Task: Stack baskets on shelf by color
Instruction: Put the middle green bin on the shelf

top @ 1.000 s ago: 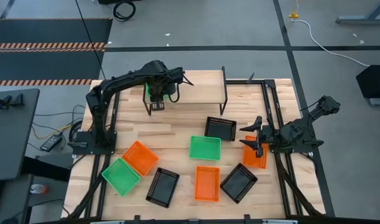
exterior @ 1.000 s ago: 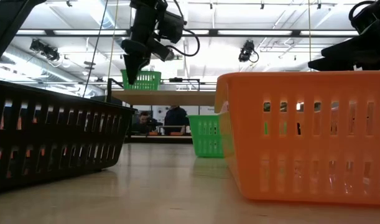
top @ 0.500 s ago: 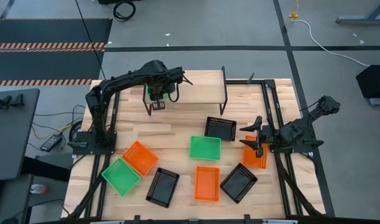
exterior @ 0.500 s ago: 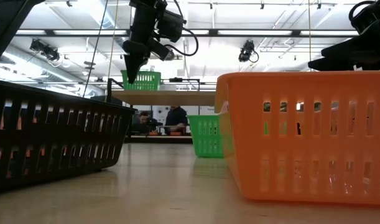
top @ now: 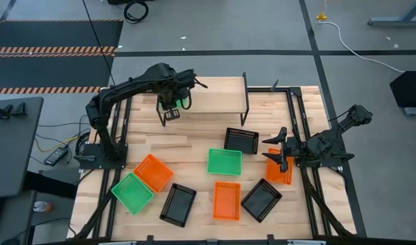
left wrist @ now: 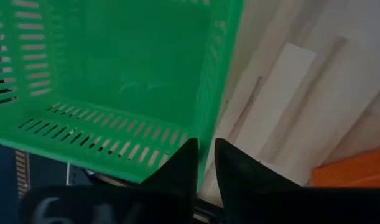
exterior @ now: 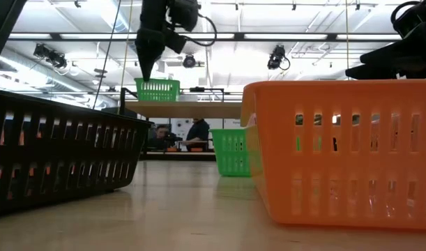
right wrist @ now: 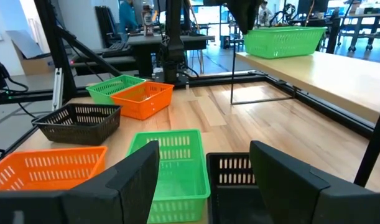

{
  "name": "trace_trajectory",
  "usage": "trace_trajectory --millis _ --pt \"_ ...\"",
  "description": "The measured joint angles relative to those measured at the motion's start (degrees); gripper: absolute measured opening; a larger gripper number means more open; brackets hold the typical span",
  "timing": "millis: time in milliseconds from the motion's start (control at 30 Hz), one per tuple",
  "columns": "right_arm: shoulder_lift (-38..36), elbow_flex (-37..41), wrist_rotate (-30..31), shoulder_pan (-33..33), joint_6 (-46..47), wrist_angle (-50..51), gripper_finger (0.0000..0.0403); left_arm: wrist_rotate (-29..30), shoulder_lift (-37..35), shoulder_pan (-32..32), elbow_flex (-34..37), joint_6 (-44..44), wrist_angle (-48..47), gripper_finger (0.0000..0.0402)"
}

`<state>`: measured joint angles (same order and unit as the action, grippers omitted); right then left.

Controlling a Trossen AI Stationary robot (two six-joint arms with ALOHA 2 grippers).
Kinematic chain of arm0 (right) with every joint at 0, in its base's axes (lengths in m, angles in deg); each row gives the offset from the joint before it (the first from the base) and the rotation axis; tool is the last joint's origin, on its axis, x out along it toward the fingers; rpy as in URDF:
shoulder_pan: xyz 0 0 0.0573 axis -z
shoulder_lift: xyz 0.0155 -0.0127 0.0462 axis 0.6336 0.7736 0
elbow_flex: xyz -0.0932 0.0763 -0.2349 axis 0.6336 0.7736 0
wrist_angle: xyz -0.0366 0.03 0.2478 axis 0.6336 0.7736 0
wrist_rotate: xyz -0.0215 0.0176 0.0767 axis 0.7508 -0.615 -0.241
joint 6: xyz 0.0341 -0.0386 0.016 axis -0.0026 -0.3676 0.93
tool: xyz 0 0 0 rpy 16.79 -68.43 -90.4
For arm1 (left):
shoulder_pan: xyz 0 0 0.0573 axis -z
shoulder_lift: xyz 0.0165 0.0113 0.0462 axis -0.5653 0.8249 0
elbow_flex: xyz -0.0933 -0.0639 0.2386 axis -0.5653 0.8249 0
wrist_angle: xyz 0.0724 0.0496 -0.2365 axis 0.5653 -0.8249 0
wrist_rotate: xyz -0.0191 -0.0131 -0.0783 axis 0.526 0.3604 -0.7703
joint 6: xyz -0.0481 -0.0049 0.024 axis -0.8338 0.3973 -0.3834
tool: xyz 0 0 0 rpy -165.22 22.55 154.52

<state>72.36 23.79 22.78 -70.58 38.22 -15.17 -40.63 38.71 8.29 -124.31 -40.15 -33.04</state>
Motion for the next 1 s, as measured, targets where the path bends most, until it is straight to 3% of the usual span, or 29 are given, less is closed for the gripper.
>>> trace_trajectory --millis 233,533,1000 --pt "0.0 0.0 -0.44 0.0 0.53 0.02 0.0256 0.2 -0.41 0.0 2.94 0.04 0.02 0.0068" --pt "0.0 0.0 -0.42 0.0 0.46 0.0 0.0256 6.86 -1.18 -0.74 13.0 0.01 -0.21 0.0069" --pt "0.0 0.0 0.08 0.0 -0.13 -0.14 0.0256 6.89 -2.78 3.65 2.11 -1.46 0.0 0.0071"
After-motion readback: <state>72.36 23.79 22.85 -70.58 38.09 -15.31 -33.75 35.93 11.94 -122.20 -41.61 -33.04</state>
